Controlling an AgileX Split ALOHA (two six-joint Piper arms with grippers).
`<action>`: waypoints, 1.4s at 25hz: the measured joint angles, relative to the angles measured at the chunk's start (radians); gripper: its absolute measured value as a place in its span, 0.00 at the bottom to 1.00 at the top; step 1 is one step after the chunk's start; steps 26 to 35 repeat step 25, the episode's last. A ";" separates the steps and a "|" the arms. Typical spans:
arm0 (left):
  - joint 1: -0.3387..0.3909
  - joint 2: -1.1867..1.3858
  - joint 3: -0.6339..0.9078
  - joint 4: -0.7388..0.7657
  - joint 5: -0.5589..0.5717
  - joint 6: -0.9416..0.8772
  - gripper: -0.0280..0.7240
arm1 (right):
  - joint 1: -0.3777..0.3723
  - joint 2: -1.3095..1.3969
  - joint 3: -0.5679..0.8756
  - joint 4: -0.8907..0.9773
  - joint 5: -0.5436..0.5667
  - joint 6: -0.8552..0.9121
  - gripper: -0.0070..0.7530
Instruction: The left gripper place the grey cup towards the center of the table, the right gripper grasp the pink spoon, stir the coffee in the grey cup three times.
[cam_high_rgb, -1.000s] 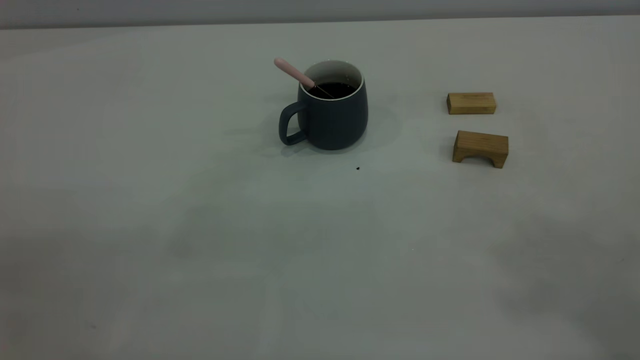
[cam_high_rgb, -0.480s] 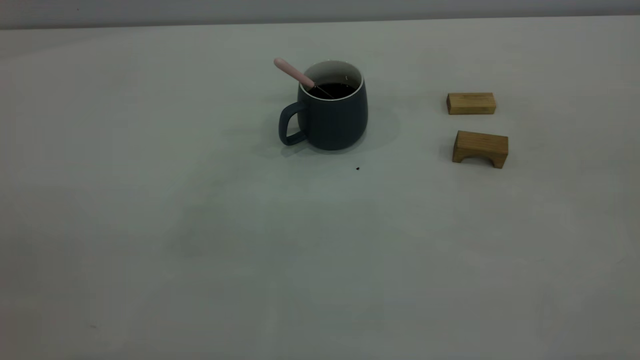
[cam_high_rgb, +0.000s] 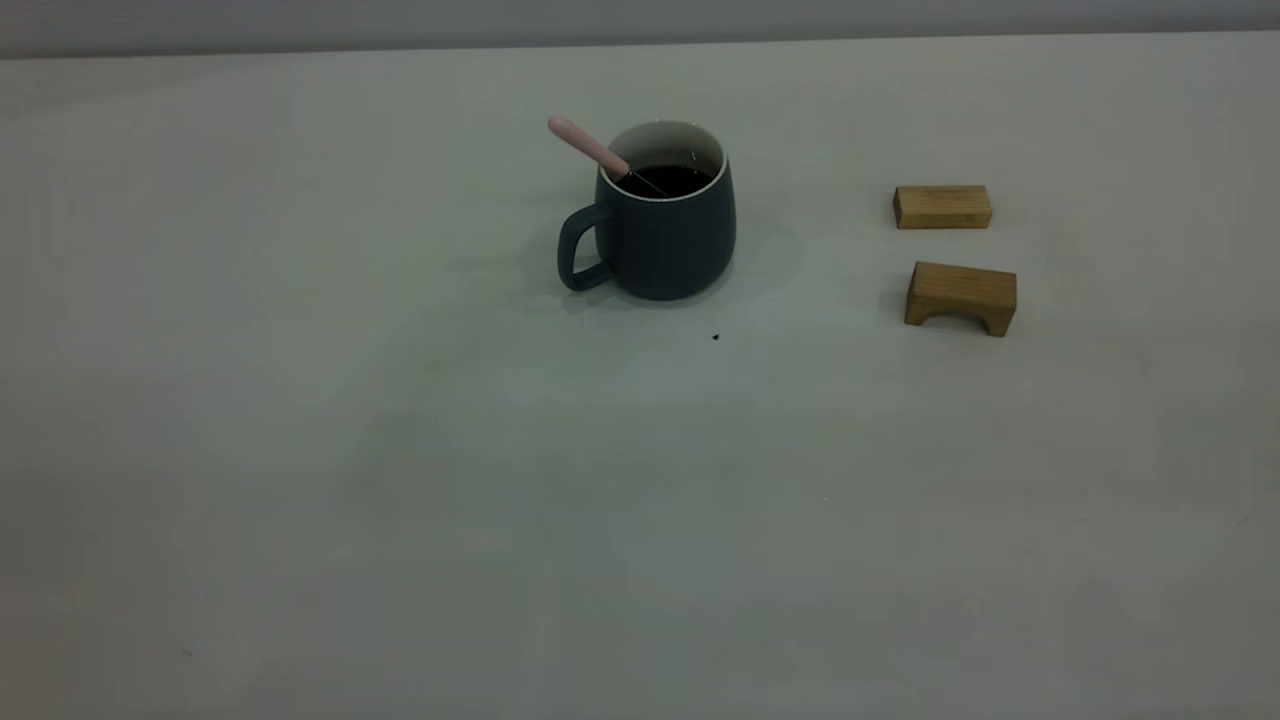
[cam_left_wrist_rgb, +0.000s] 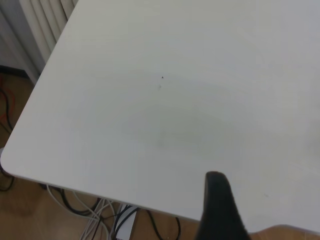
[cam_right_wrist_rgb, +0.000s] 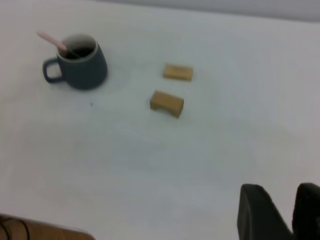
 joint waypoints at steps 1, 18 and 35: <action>0.000 0.000 0.000 0.000 0.000 0.000 0.79 | 0.000 0.000 0.023 -0.002 -0.020 0.000 0.29; 0.000 0.000 0.000 0.000 0.000 0.000 0.79 | 0.000 0.000 0.080 -0.020 -0.029 0.009 0.32; 0.000 0.000 0.000 0.000 0.000 0.000 0.79 | -0.003 0.000 0.080 -0.020 -0.029 0.009 0.32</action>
